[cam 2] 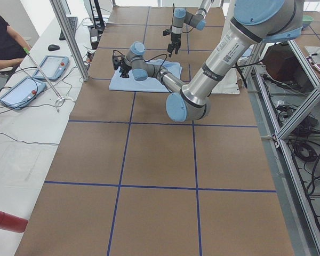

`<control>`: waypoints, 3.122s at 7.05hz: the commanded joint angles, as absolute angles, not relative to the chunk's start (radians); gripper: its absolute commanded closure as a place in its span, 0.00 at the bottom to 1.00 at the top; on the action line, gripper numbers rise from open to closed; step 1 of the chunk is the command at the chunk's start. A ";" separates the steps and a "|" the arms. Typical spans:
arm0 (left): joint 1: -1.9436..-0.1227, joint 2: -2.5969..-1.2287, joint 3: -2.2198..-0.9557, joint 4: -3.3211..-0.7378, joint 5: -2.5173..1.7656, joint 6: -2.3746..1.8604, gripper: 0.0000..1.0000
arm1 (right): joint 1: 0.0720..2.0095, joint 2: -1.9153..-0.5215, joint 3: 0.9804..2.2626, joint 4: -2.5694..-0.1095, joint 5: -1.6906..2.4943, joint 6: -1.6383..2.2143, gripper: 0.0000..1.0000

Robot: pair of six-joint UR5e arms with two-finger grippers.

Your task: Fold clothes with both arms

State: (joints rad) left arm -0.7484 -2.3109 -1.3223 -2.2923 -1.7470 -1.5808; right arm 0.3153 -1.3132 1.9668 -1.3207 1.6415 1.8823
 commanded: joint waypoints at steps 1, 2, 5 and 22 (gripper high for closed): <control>-0.741 -2.309 -1.322 -2.293 -1.747 -1.583 0.59 | 0.268 -1.285 1.951 -1.384 1.554 1.881 0.00; -0.738 -2.309 -1.322 -2.293 -1.747 -1.585 0.59 | 0.268 -1.279 1.935 -1.384 1.540 1.881 0.03; -0.727 -2.309 -1.322 -2.293 -1.746 -1.589 0.58 | 0.270 -1.278 1.916 -1.394 1.520 1.881 0.19; -0.715 -2.298 -1.327 -2.293 -1.743 -1.594 0.57 | 0.285 -1.282 1.975 -1.465 1.528 1.881 1.00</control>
